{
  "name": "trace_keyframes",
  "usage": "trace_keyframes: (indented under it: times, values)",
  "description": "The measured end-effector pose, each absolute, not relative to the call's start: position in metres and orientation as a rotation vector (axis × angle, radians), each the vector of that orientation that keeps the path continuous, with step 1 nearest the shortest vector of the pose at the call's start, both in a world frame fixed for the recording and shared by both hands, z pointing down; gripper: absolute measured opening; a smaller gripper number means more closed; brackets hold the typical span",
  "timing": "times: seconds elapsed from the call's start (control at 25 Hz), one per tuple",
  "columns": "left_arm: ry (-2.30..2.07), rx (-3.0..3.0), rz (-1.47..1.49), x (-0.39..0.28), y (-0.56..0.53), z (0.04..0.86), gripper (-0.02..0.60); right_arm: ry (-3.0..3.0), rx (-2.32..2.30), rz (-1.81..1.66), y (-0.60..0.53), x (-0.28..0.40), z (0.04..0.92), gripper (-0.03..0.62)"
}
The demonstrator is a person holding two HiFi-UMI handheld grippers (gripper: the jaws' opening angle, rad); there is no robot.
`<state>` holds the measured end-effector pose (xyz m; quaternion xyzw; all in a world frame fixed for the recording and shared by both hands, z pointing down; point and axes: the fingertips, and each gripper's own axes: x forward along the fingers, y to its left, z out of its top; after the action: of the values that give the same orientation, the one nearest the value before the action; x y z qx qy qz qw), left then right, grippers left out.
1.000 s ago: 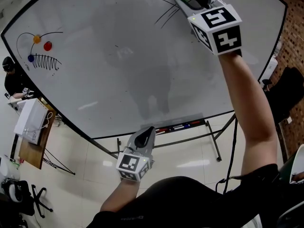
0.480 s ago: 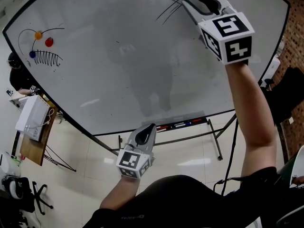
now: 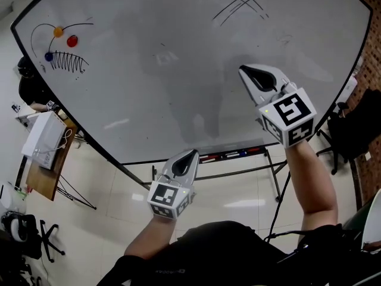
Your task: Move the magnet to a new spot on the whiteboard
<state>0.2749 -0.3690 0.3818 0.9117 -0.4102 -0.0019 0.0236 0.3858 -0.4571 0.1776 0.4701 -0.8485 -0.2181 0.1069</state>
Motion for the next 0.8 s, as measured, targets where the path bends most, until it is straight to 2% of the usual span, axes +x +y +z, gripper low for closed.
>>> trace_keyframes:
  times: [0.8]
  values:
    - [-1.235, 2.816, -0.033, 0.207, -0.344, 0.400, 0.015, -2.782, 1.343, -0.050, -0.342, 0.306, 0.358, 0.002]
